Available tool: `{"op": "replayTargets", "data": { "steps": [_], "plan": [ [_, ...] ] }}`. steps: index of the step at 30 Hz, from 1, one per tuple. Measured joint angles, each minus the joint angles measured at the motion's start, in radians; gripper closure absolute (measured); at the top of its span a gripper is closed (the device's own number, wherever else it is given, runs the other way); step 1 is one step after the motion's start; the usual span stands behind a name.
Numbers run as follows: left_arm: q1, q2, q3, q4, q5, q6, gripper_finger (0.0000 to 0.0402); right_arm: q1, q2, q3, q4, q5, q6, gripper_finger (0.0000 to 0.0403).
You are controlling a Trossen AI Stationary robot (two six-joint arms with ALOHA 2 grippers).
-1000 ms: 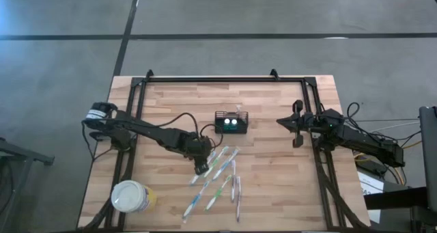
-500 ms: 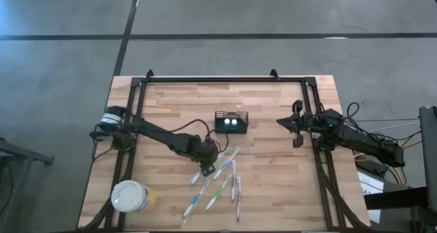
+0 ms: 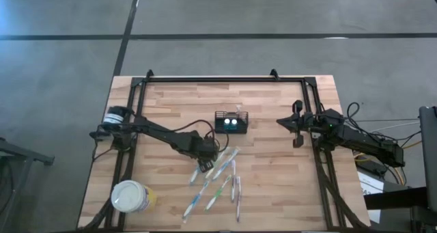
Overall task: Pick & Place toothbrushing station
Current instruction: Put the top left blue toothbrush into the wire organizer
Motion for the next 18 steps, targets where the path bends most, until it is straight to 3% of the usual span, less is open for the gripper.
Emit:
{"op": "replayTargets", "data": {
  "steps": [5, 14, 18],
  "plan": [
    [0.000, 0.000, -0.002, 0.002, 0.007, 0.048, 0.0244, 0.000, 0.000, 0.000, 0.000, 0.000, 0.000, 0.0394],
    [0.000, 0.000, -0.004, 0.015, 0.009, 0.137, 0.0382, 0.000, 0.001, 0.000, 0.000, 0.000, 0.000, 0.0394],
    [0.000, -0.013, -0.007, 0.028, 0.006, 0.179, 0.0386, 0.000, 0.001, 0.000, 0.000, 0.000, 0.000, 0.0394]
  ]
}}
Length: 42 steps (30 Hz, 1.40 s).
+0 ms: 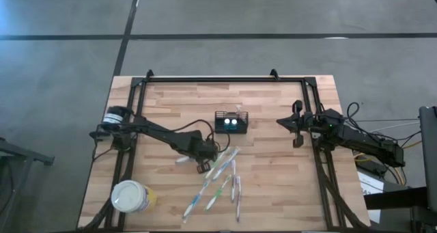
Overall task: Pick & Place toothbrushing station
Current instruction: Put the top left blue toothbrush into the wire organizer
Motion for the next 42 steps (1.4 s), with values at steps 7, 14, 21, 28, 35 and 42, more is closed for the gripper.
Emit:
{"op": "replayTargets", "data": {
  "steps": [7, 14, 21, 28, 35, 42],
  "plan": [
    [-0.007, -0.158, -0.002, 0.014, -0.071, 0.106, 0.0395, 0.000, 0.004, 0.000, 0.001, 0.000, 0.000, 0.0394],
    [-0.012, -0.507, -0.133, 0.173, -0.117, 0.277, 0.0397, 0.000, 0.005, 0.000, 0.000, 0.000, 0.000, 0.0394],
    [-0.013, -0.954, -0.460, 0.490, -0.112, 0.471, 0.0398, 0.000, 0.005, 0.000, 0.002, 0.000, -0.007, 0.0394],
    [-0.014, -1.296, -0.795, 0.882, 0.055, 0.602, 0.0398, 0.000, 0.004, 0.000, 0.024, 0.000, -0.003, 0.0394],
    [-0.009, -1.478, -0.918, 0.868, 0.007, 0.603, 0.0399, 0.000, 0.005, 0.000, 0.032, 0.000, 0.000, 0.0394],
    [-0.004, -1.579, -0.969, 0.775, -0.006, 0.607, 0.0399, 0.000, 0.005, 0.000, 0.032, 0.000, 0.000, 0.0394]
  ]
}}
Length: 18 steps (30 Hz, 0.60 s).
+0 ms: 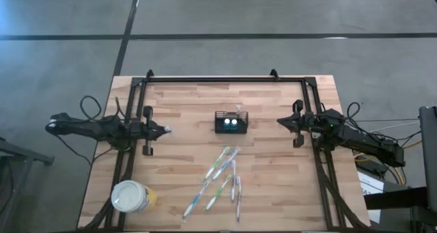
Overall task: Pick & Place toothbrushing station
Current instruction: Put the top left blue toothbrush into the wire organizer
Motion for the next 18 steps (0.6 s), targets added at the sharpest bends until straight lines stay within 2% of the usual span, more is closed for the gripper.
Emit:
{"op": "replayTargets", "data": {
  "steps": [12, 18],
  "plan": [
    [0.089, -0.034, -0.115, 0.000, 0.011, -0.082, 0.0399, 0.000, 0.000, 0.000, -0.001, 0.000, -0.008, 0.0394],
    [0.100, -0.034, -0.140, 0.006, 0.015, -0.087, 0.0399, 0.000, 0.000, 0.000, 0.000, 0.000, -0.017, 0.0394]
  ]
}}
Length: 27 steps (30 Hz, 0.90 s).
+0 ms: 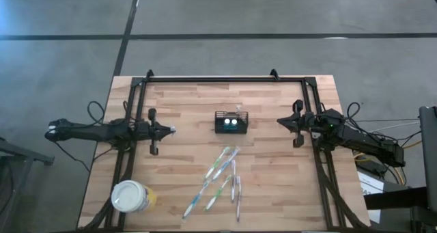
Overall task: Pick & Place toothbrushing station
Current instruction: Put the top left blue toothbrush into the wire organizer
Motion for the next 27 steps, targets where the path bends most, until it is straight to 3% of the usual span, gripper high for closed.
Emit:
{"op": "replayTargets", "data": {
  "steps": [8, 14, 22, 27],
  "plan": [
    [0.001, 0.004, 0.003, 0.087, 0.002, -0.025, 0.0398, 0.000, 0.000, 0.000, 0.000, 0.000, 0.005, 0.0394],
    [0.011, 0.070, 0.072, 0.135, -0.036, -0.097, 0.0399, 0.000, -0.001, 0.000, 0.008, 0.000, 0.018, 0.0394],
    [0.022, 0.359, 0.249, 0.290, -0.026, 0.003, 0.0400, 0.000, -0.001, 0.000, 0.050, 0.000, 0.017, 0.0394],
    [0.071, 0.605, 0.403, 0.321, -0.096, 0.062, 0.0400, 0.000, 0.000, 0.000, 0.050, 0.000, 0.015, 0.0394]
  ]
}}
